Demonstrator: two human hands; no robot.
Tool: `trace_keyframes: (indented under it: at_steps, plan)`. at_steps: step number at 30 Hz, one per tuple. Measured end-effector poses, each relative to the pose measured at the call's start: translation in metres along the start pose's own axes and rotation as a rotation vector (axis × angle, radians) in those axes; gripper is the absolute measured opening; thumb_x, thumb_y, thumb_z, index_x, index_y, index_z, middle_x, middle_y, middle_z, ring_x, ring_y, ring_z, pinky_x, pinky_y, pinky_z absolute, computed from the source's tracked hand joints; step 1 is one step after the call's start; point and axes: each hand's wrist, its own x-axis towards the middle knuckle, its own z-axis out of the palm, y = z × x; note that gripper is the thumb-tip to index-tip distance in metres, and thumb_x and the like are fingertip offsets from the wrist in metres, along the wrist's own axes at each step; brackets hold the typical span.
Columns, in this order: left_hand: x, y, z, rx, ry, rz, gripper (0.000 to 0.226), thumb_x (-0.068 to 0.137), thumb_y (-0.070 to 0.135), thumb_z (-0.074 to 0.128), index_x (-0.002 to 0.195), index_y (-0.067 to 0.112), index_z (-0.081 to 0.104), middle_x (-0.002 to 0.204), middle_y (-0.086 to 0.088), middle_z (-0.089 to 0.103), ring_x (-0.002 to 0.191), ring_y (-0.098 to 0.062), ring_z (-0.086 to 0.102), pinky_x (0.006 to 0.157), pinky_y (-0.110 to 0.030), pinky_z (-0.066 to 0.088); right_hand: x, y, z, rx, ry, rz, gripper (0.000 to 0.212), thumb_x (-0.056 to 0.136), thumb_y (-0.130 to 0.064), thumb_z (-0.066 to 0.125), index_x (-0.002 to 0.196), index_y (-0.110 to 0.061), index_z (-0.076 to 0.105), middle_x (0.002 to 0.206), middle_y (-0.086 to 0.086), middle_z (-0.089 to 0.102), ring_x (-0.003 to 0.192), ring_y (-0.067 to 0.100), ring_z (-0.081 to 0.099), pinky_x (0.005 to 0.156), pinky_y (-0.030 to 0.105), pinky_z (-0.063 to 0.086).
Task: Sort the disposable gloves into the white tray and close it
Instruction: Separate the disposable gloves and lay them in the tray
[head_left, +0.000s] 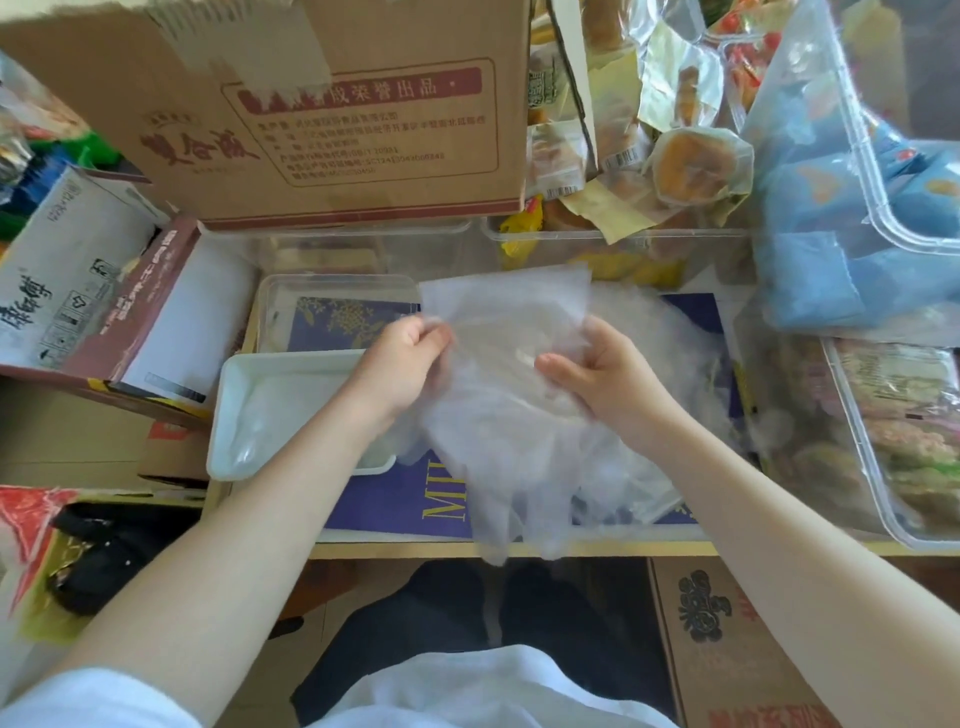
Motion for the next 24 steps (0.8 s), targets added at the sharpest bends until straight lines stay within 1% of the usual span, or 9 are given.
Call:
trace_keyframes:
  at_steps: [1, 3, 5, 8, 10, 13, 16, 20, 24]
  plan:
    - [0.001, -0.001, -0.005, 0.03, 0.028, 0.009, 0.025, 0.098, 0.013, 0.044, 0.076, 0.018, 0.056, 0.051, 0.013, 0.054, 0.045, 0.003, 0.044, 0.053, -0.018, 0.037, -0.002, 0.004, 0.003, -0.005, -0.045, 0.033, 0.015, 0.085, -0.013, 0.066, 0.091, -0.015, 0.052, 0.054, -0.002, 0.053, 0.038, 0.001, 0.042, 0.035, 0.017, 0.032]
    - [0.003, -0.004, -0.017, 0.135, 0.078, 0.032, 0.02, 0.097, 0.017, 0.046, 0.086, 0.013, 0.062, 0.068, 0.013, 0.061, 0.066, -0.004, 0.053, 0.07, -0.025, 0.041, -0.005, 0.014, 0.009, 0.019, -0.157, 0.131, 0.03, 0.081, -0.012, 0.07, 0.105, -0.014, 0.053, 0.055, -0.004, 0.056, 0.042, 0.002, 0.049, 0.038, 0.016, 0.032]
    - [0.008, -0.008, -0.031, 0.286, 0.149, 0.029, 0.022, 0.097, 0.019, 0.047, 0.096, 0.005, 0.063, 0.088, -0.002, 0.063, 0.085, -0.017, 0.056, 0.08, -0.03, 0.041, -0.005, 0.028, 0.017, 0.006, -0.259, 0.229, 0.028, 0.08, -0.014, 0.072, 0.101, -0.019, 0.053, 0.056, -0.007, 0.062, 0.044, 0.006, 0.043, 0.039, 0.017, 0.027]
    - [0.015, -0.021, -0.056, 0.42, 0.241, 0.006, 0.026, 0.096, 0.023, 0.046, 0.082, 0.004, 0.057, 0.079, -0.012, 0.059, 0.081, -0.03, 0.055, 0.072, -0.037, 0.04, 0.003, 0.065, 0.029, -0.311, -0.238, 0.219, 0.02, 0.083, -0.016, 0.069, 0.101, -0.015, 0.061, 0.073, -0.004, 0.063, 0.05, 0.001, 0.047, 0.051, 0.016, 0.035]
    - [0.017, -0.029, -0.07, 0.457, 0.248, -0.035, 0.027, 0.097, 0.026, 0.043, 0.073, 0.016, 0.048, 0.077, -0.01, 0.055, 0.079, -0.027, 0.051, 0.07, -0.035, 0.036, 0.01, 0.088, 0.034, -0.581, -0.067, 0.161, 0.036, 0.084, -0.02, 0.067, 0.117, -0.01, 0.058, 0.108, 0.006, 0.061, 0.084, 0.011, 0.057, 0.073, 0.022, 0.04]
    - [0.017, -0.04, -0.082, 0.437, 0.2, -0.05, 0.018, 0.099, 0.029, 0.04, 0.092, 0.021, 0.054, 0.093, 0.0, 0.054, 0.092, -0.02, 0.049, 0.08, -0.031, 0.036, 0.02, 0.104, 0.041, -0.863, 0.011, 0.182, 0.067, 0.087, -0.035, 0.062, 0.141, -0.01, 0.032, 0.15, 0.012, 0.027, 0.129, 0.032, 0.036, 0.098, 0.036, 0.035]
    - [0.013, -0.045, -0.084, 0.418, 0.155, -0.044, 0.033, 0.1, 0.031, 0.039, 0.124, 0.013, 0.053, 0.11, 0.004, 0.053, 0.1, -0.013, 0.047, 0.085, -0.027, 0.035, 0.031, 0.111, 0.05, -1.037, 0.064, 0.226, 0.077, 0.086, -0.045, 0.058, 0.142, -0.007, 0.022, 0.151, 0.013, 0.022, 0.131, 0.034, 0.031, 0.099, 0.042, 0.032]
    - [0.012, -0.049, -0.086, 0.411, 0.063, -0.004, 0.033, 0.099, 0.032, 0.041, 0.124, 0.015, 0.055, 0.114, 0.005, 0.057, 0.106, -0.013, 0.05, 0.087, -0.027, 0.037, 0.036, 0.11, 0.057, -1.073, 0.207, 0.213, 0.064, 0.087, -0.045, 0.055, 0.136, -0.01, 0.033, 0.137, 0.012, 0.041, 0.12, 0.034, 0.041, 0.093, 0.039, 0.034]
    - [0.012, -0.056, -0.089, 0.416, -0.032, 0.006, 0.031, 0.097, 0.032, 0.045, 0.121, 0.018, 0.059, 0.115, 0.004, 0.062, 0.108, -0.013, 0.054, 0.087, -0.026, 0.039, 0.037, 0.103, 0.062, -1.068, 0.253, -0.016, 0.072, 0.087, -0.033, 0.063, 0.147, -0.02, 0.025, 0.139, 0.017, 0.04, 0.116, 0.037, 0.045, 0.089, 0.043, 0.039]
